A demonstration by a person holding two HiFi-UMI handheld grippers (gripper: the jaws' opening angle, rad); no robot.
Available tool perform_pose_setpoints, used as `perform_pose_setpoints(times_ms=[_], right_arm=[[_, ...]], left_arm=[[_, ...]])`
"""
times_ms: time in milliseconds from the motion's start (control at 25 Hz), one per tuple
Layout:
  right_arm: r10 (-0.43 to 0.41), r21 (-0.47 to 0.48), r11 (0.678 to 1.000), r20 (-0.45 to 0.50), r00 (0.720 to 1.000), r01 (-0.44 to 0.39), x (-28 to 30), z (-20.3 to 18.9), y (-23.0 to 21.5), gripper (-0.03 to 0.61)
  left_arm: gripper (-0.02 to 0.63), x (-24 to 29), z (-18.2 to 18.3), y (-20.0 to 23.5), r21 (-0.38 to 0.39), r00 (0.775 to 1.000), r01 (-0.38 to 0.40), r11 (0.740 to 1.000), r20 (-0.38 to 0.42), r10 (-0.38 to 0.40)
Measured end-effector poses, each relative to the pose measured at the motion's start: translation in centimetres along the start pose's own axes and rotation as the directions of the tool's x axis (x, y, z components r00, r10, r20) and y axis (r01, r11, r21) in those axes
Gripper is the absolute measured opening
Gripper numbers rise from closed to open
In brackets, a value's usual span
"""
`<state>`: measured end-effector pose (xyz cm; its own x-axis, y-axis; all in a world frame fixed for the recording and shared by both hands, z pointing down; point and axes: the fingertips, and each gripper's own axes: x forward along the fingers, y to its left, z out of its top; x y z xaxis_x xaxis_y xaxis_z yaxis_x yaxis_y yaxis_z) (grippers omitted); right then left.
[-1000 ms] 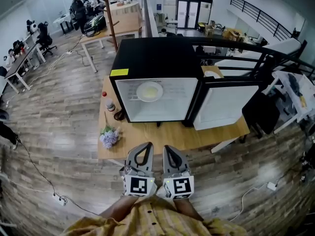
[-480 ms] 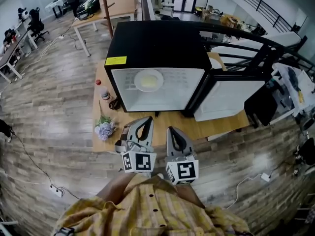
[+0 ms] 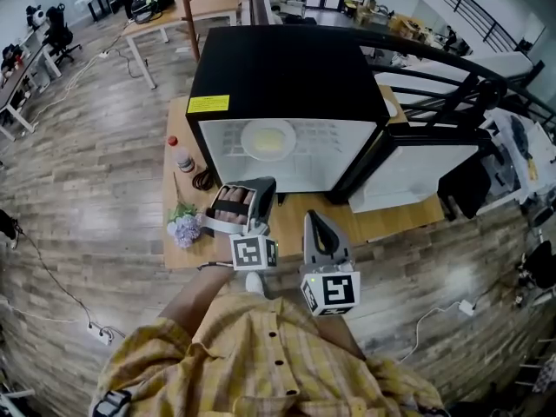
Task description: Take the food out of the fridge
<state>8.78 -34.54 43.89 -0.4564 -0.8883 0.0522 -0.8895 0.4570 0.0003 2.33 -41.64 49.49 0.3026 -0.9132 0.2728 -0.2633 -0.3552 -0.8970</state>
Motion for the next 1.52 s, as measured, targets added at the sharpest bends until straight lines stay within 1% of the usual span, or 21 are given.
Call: perform_pose_setpoints(times_ms=[80,240,400,520,680,920,1280,1360,1480,1520], right_arm=[[-0.005,-0.004,1.0,-0.001,1.0,0.005,0.5,-0.1,-0.1,0.008],[-0.008,-0.012,1.0,-0.002,1.0,0.008,1.2,-0.2,-0.3,0.008],[-0.008,-0.013,1.0,-0.007,1.0,0.008,1.7,-0.4,-0.4,0.008],[-0.008,-0.019,1.0,-0.01,1.0,0.008,1.8,-0.4,-0.3,0.008],[-0.018,-0.026,1.0,-0.01,1.0,0.017,1.8,-0.5,-0.7,0.008],[-0.03,-0.031,0.999,-0.01,1.0,0.029,1.9,-0.3,-0.9,0.008],[-0.028,-0.035,0.999,-0.004,1.0,0.028,2.1,-0.1,-0.8,0.008],[-0.031,-0.038,0.999,-0.005,0.999,0.031,1.9,0.0,-0.9,0.008],[-0.028,-0.04,0.999,-0.008,1.0,0.027,1.7,-0.1,-0.7,0.008],[-0.025,-0.039,0.999,-0.008,1.0,0.025,1.7,-0.2,-0.5,0.008]], left_arm=[[0.056,1.4,-0.9,-0.9,0.046,0.999,0.038,0.998,-0.022,-0.037],[0.108,3.4,-2.4,-2.3,0.082,0.993,0.106,0.991,-0.063,-0.101],[0.126,5.8,-3.7,-2.6,0.141,0.99,0.116,0.983,-0.101,-0.103],[0.146,7.6,-4.7,-3.2,0.16,0.985,0.138,0.977,-0.129,-0.118],[0.146,9.3,-5.3,-3.3,0.185,0.978,0.16,0.97,-0.165,-0.13],[0.144,10.3,-6.3,-3.3,0.159,0.973,0.159,0.974,-0.194,-0.127],[0.078,11.2,-6.8,-3.2,0.178,0.972,0.15,0.973,-0.205,-0.112],[0.078,11.5,-6.8,-3.4,0.188,0.971,0.153,0.97,-0.209,-0.113],[0.07,11.7,-6.9,-3.8,0.175,0.97,0.161,0.971,-0.211,-0.123],[0.044,11.7,-7.0,-3.8,0.175,0.97,0.16,0.972,-0.212,-0.121]])
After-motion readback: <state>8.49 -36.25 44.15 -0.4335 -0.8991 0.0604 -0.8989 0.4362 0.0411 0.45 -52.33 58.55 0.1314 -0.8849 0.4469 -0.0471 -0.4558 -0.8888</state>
